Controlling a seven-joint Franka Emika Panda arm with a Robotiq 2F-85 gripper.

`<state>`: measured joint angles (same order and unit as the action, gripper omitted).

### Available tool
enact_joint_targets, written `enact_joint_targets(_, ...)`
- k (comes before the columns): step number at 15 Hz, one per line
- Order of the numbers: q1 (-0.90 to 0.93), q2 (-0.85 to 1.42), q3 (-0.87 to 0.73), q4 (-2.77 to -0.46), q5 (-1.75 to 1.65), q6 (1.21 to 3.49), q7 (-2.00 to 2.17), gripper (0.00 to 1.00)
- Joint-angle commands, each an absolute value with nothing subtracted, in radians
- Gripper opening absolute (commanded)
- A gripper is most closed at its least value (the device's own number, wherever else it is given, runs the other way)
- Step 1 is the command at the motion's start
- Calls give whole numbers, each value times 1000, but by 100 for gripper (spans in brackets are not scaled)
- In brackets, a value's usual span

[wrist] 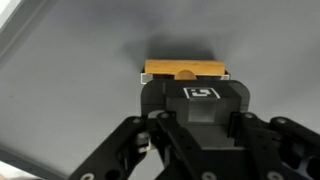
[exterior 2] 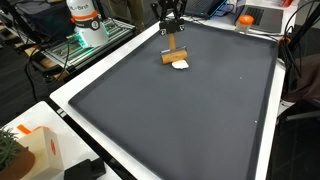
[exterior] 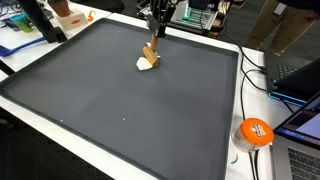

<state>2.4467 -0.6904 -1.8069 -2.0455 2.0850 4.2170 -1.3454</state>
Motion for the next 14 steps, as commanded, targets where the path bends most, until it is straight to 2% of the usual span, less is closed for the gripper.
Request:
enact_joint_targets(1,2447,-772,-1821,-2059,2111,4222,-1404,22)
enact_joint_targets(6,2447,-626,-1788,-2088,2078,4217,-1335,22)
enact_joint_targets(14,2450,-543,-1786,-2128,2044,4227,-1295,22)
